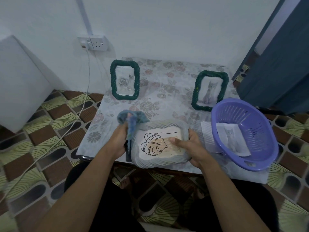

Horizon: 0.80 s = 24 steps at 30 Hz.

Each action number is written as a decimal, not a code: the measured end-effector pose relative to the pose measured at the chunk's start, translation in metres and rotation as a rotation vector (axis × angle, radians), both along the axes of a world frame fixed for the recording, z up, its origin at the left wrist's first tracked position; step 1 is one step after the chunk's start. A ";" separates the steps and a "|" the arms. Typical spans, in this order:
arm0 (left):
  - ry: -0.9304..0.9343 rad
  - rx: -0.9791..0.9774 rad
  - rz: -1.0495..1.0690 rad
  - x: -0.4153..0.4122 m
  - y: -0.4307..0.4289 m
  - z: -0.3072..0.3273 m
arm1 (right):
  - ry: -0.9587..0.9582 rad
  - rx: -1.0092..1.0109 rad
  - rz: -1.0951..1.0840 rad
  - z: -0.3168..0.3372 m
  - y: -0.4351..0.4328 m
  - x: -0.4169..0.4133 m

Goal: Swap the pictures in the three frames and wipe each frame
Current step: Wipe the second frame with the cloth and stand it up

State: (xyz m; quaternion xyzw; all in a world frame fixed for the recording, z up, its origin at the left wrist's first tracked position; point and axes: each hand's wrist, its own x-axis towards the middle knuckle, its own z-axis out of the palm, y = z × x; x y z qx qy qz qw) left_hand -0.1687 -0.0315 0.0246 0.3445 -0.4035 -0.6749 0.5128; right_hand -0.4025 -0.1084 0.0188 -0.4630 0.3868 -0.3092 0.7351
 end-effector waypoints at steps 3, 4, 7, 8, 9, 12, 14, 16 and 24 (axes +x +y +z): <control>-0.332 0.157 0.488 -0.008 0.001 0.011 | 0.046 -0.005 0.028 0.006 -0.008 -0.002; -0.383 0.152 0.451 -0.004 0.003 0.009 | 0.058 0.006 0.033 0.009 -0.012 -0.002; -0.490 0.211 0.535 -0.003 -0.007 0.006 | 0.011 0.100 0.035 0.017 -0.019 -0.002; -0.483 0.220 0.593 -0.006 -0.009 0.007 | -0.021 0.149 0.007 0.018 -0.021 -0.002; -0.475 0.216 0.643 -0.010 -0.008 0.004 | -0.057 0.192 -0.027 0.020 -0.023 -0.001; -0.343 0.251 0.757 -0.023 -0.007 -0.005 | -0.155 0.223 -0.178 0.019 -0.027 0.001; -0.236 0.284 0.807 -0.030 -0.010 -0.010 | -0.200 0.234 -0.277 0.015 -0.021 0.010; -0.123 0.296 0.779 -0.042 -0.011 -0.012 | -0.243 0.202 -0.334 0.009 -0.014 0.020; -0.262 0.284 0.547 -0.047 -0.001 -0.013 | -0.121 0.065 -0.330 0.007 -0.004 0.018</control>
